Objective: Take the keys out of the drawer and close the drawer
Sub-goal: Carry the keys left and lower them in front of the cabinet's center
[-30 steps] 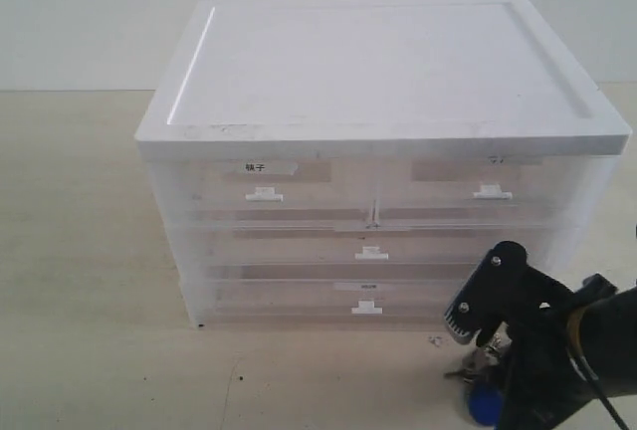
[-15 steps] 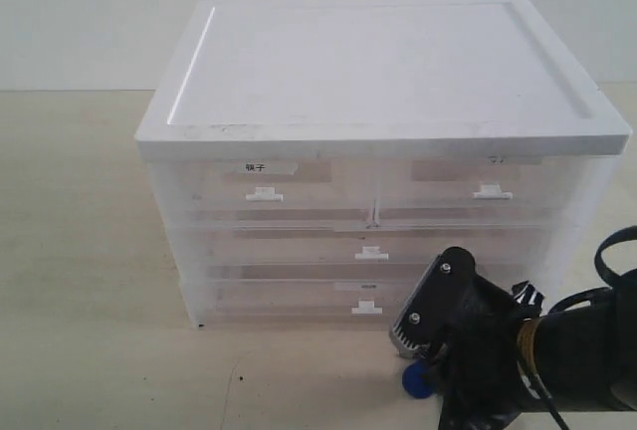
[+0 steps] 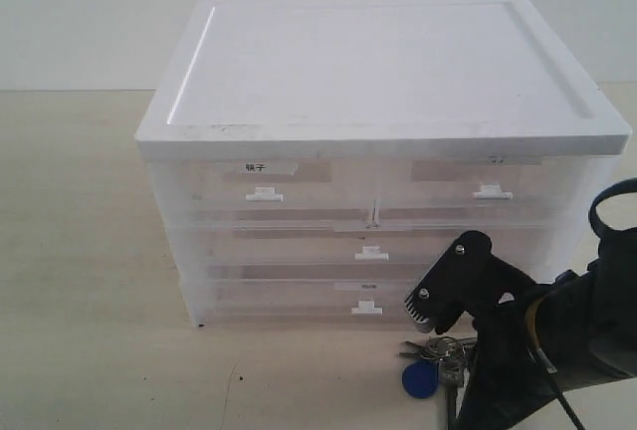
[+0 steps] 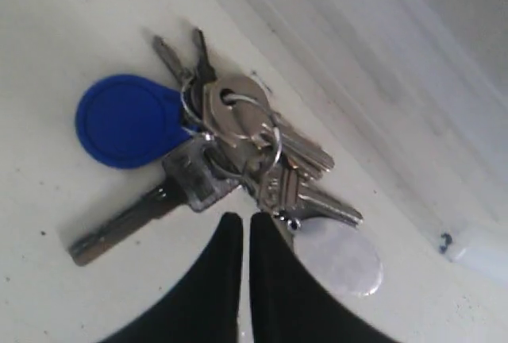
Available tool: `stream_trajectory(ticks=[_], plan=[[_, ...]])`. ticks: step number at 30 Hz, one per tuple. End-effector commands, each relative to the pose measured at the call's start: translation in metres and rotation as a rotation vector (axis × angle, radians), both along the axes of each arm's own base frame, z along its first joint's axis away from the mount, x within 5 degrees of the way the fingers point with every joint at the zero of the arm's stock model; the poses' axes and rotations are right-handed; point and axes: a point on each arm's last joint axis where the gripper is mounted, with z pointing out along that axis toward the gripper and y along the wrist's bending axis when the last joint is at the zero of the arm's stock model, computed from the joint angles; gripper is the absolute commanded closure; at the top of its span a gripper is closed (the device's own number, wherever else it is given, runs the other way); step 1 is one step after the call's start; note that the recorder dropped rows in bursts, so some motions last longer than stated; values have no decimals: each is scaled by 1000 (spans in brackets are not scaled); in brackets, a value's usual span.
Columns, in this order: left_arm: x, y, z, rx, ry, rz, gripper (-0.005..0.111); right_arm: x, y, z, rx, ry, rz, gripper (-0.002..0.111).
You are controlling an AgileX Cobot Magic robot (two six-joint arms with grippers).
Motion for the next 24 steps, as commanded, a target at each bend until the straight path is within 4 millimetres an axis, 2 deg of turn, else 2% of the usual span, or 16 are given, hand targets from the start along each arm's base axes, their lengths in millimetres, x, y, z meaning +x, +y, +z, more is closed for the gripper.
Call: stream_trajectory(ticks=[1,6,14,20,24], plan=[[0,0,0,-12,-4,3,102,4,8,-9,34,-8,47,108],[0,0,0,-12,-4,3,102,12,25,-21,129,-12,84,108],[0,0,0,-12,-4,3,102,24,44,-10,287,-79,90,108],[0,0,0,-12,-4,3,102,23,39,-9,253,-61,48,108],[0,0,0,-12,-4,3,102,19,26,4,173,-46,-36,108]])
